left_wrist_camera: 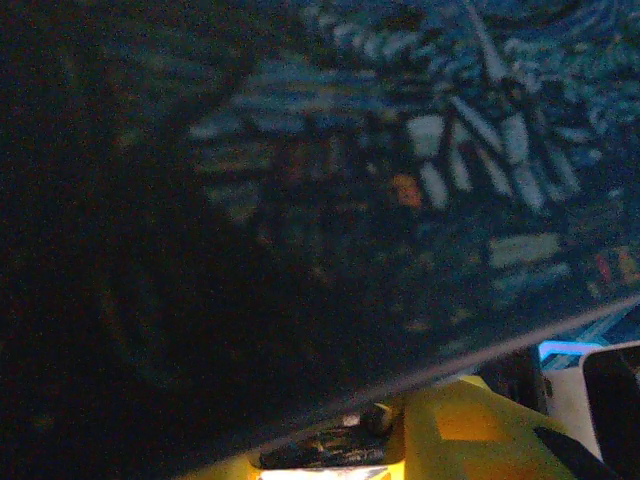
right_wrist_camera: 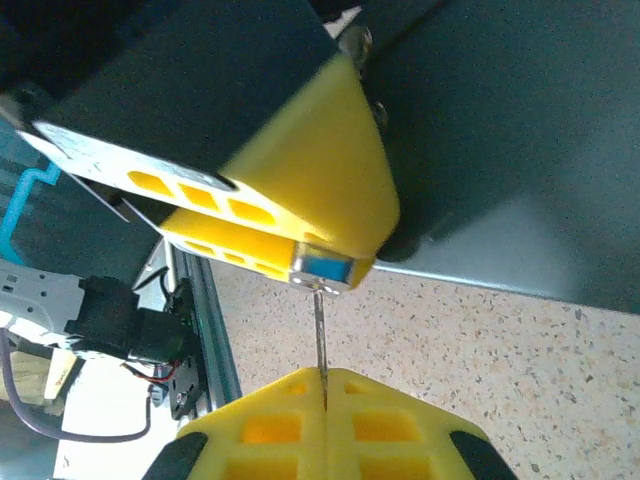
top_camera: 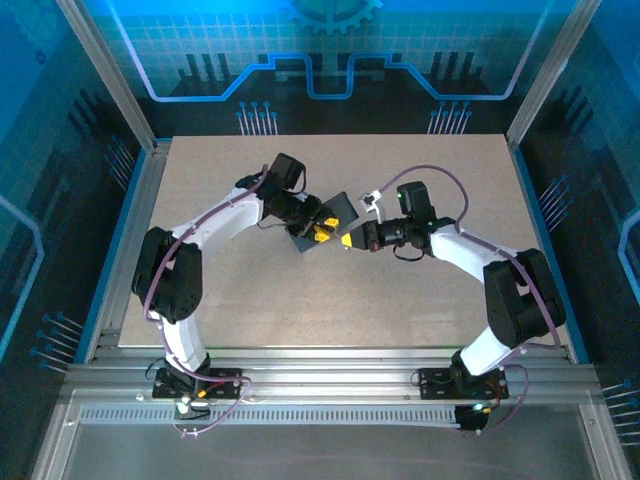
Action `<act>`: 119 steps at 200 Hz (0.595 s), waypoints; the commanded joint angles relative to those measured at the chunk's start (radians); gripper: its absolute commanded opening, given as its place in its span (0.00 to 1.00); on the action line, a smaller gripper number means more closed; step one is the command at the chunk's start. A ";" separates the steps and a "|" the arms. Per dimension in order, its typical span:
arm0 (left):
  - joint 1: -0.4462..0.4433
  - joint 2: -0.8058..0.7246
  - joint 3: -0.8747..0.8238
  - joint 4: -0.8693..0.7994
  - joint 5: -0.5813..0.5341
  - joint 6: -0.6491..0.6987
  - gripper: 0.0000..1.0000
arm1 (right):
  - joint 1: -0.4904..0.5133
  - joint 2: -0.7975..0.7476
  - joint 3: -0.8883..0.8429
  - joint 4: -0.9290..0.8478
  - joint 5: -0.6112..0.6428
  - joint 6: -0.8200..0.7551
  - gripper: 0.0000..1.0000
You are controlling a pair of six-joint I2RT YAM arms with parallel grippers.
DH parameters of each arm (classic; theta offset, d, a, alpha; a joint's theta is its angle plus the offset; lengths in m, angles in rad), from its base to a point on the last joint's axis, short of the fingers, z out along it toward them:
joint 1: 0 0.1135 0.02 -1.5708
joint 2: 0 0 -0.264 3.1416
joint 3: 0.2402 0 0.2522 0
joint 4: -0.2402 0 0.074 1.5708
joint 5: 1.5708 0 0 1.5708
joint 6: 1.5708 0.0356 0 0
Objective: Unlock the padlock with the key
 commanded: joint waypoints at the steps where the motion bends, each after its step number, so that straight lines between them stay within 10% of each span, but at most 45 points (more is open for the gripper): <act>1: 0.010 -0.057 0.000 0.010 0.029 0.003 0.00 | 0.009 0.010 0.029 -0.028 0.011 -0.017 0.00; 119: 0.013 -0.056 0.062 -0.117 -0.089 0.088 0.00 | 0.040 0.015 0.057 -0.024 0.006 -0.006 0.00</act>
